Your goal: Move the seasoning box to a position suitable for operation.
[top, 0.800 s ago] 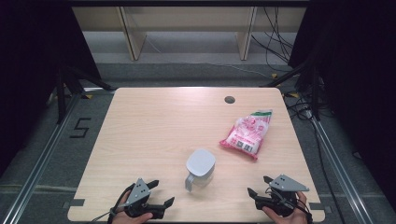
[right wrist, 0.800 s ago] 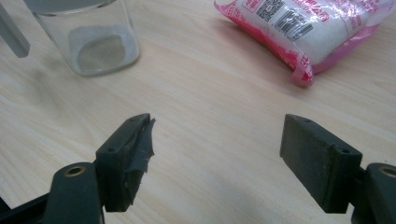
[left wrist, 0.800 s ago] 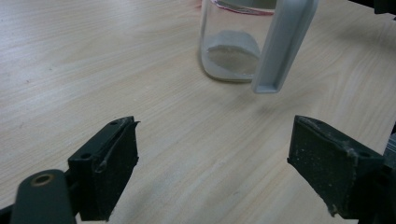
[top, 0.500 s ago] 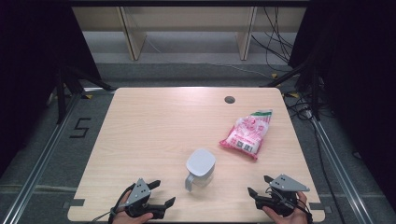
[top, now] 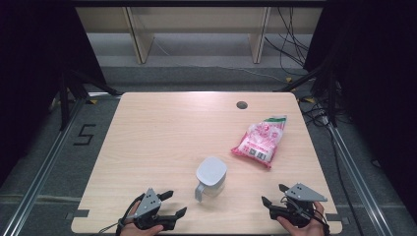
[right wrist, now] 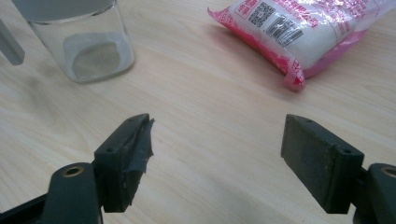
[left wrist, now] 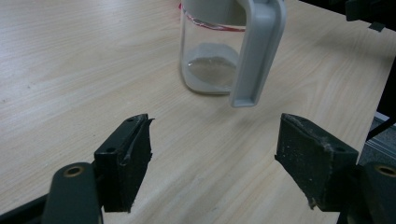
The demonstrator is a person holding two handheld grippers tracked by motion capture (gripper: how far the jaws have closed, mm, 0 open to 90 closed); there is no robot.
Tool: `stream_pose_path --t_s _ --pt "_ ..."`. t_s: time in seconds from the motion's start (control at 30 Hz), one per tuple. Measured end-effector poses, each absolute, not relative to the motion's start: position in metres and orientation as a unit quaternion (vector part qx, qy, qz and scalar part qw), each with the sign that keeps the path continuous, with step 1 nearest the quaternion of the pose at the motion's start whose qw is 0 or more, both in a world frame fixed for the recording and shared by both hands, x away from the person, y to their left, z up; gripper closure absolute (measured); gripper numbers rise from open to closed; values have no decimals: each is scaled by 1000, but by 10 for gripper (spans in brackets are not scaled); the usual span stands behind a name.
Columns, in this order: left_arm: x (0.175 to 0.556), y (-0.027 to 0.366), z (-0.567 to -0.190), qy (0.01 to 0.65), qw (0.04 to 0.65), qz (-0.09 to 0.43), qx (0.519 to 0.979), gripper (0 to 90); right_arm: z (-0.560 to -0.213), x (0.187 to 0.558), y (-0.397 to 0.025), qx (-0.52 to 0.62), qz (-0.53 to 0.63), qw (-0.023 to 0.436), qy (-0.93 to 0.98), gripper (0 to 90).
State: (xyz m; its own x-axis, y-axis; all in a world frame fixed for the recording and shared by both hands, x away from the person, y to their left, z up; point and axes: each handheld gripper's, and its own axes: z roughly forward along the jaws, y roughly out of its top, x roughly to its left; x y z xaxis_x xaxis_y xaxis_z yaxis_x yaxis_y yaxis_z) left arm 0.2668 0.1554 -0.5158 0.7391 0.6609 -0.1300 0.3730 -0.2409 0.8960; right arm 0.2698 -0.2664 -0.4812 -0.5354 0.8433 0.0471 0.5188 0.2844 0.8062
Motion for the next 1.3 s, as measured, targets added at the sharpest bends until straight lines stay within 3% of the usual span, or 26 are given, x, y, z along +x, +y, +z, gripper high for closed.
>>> stream_pose_path --t_s 0.53,0.8,1.3 --pt "280 122 -494 273 535 141 787 495 -481 271 -270 433 410 201 777 270" --pt "292 103 -491 259 531 145 794 657 -481 272 -270 433 408 203 778 267" --pt "308 91 -494 289 543 118 779 680 -481 271 -269 450 411 195 769 267"
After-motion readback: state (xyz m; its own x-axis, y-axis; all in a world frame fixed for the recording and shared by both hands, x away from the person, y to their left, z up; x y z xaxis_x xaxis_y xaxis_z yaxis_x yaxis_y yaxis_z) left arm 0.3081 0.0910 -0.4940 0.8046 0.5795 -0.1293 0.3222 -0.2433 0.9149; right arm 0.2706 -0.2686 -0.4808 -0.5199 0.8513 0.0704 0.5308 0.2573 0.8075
